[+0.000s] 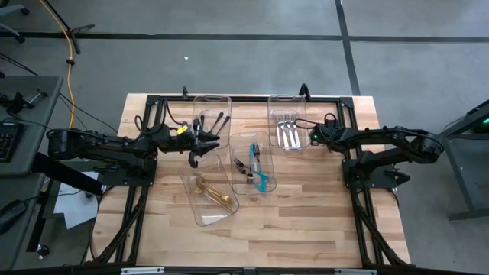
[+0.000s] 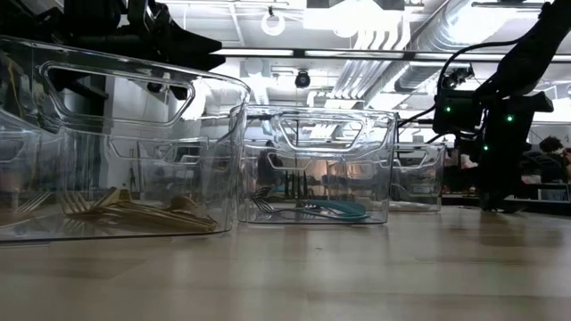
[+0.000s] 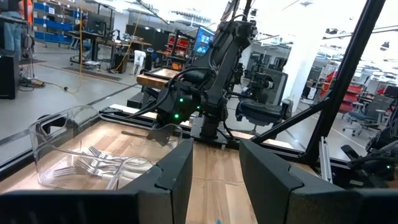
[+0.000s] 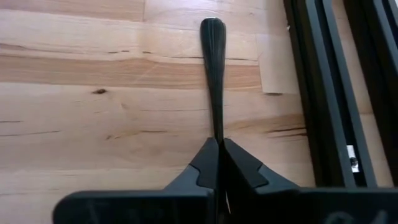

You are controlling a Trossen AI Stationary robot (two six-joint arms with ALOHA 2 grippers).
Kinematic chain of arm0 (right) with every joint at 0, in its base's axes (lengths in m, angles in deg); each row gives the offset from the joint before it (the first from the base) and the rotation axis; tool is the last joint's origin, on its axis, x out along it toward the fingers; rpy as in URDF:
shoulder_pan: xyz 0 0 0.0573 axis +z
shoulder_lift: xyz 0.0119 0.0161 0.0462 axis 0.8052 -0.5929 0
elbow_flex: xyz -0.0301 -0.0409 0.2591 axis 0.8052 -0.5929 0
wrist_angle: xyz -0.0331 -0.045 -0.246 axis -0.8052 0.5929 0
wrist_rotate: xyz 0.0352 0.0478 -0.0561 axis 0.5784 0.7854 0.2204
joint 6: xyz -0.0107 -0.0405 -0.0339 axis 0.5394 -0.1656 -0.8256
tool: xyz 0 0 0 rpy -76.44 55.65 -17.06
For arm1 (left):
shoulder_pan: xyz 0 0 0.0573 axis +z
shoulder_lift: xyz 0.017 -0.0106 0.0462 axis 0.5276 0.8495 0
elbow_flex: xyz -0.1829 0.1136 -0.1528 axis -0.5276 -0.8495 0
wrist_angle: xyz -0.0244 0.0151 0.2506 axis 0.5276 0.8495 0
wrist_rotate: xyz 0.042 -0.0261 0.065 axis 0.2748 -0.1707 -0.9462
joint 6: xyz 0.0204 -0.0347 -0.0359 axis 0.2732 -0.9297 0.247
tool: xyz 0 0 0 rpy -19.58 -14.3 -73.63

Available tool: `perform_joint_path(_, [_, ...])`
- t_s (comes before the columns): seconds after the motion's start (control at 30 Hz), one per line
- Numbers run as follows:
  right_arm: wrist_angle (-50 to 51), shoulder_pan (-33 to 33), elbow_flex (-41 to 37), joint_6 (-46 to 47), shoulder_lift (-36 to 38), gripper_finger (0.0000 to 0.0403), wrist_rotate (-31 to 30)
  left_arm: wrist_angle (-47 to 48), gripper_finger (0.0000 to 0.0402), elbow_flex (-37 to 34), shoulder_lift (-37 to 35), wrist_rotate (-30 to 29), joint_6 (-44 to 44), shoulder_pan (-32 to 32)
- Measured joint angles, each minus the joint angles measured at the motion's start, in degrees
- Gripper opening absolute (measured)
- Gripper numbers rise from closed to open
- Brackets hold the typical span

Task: Sort silverware by color (type)
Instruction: Put the black fork into the top left transparent bin

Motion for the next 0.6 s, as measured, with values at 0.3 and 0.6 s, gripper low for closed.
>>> perform_joint_path(0.3, [0.72, 1.20, -0.42, -1.27, 5.11, 0.0001, -0.08, 0.00, 0.0126, 0.00, -0.01, 0.01, 0.03, 0.00])
perform_joint_path(0.6, [2.80, 1.22, -0.35, -3.94, 16.69, 0.0002, -0.23, -0.05, 0.0126, 0.00, 0.00, -0.13, 0.05, 0.00])
